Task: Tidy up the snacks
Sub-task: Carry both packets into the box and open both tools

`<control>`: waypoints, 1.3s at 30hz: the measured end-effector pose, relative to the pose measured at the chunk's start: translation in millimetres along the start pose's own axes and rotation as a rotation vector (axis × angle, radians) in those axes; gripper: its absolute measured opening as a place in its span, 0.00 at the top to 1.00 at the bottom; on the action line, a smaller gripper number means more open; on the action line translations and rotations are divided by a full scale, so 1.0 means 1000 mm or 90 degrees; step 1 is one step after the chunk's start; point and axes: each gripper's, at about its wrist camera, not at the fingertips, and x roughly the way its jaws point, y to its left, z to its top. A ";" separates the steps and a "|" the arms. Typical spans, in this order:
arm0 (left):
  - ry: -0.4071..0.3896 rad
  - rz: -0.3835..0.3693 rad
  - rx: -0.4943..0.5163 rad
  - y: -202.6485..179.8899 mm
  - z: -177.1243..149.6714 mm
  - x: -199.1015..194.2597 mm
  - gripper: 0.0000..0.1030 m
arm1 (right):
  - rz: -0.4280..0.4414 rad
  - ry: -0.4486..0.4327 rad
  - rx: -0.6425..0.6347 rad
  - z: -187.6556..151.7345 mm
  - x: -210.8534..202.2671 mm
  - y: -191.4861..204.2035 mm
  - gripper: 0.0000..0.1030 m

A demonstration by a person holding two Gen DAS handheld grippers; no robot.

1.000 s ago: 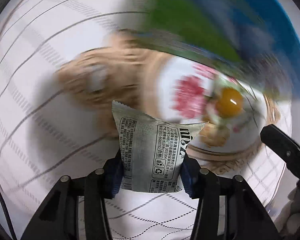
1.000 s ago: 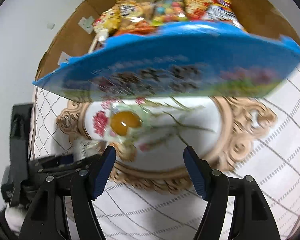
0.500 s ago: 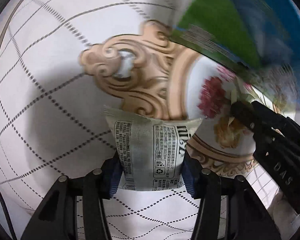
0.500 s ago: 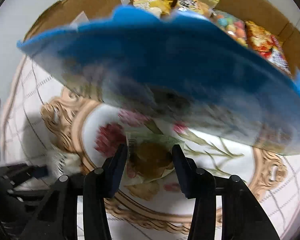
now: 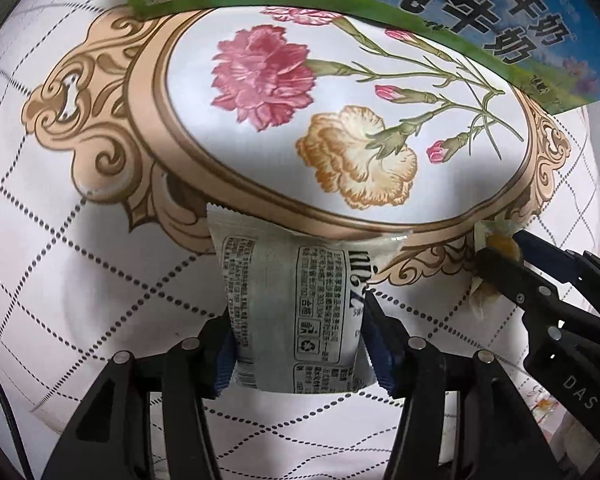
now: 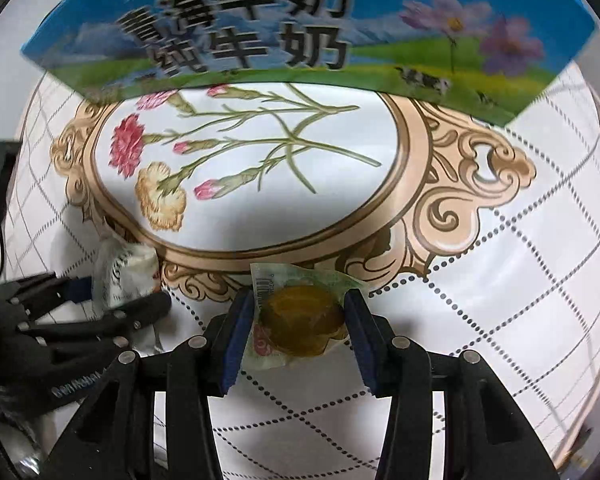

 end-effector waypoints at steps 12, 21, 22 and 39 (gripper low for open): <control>-0.028 -0.015 0.010 -0.044 0.009 -0.040 0.58 | 0.033 -0.036 0.026 -0.015 -0.030 -0.011 0.52; -0.136 -0.112 0.033 -0.070 0.038 -0.160 0.58 | 0.110 -0.155 0.020 0.001 -0.148 -0.024 0.52; -0.144 -0.126 0.035 -0.071 0.046 -0.174 0.58 | 0.115 -0.168 0.020 0.005 -0.159 -0.025 0.52; -0.104 -0.045 0.006 -0.011 0.223 -0.189 0.57 | 0.089 -0.205 -0.017 0.222 -0.154 -0.008 0.52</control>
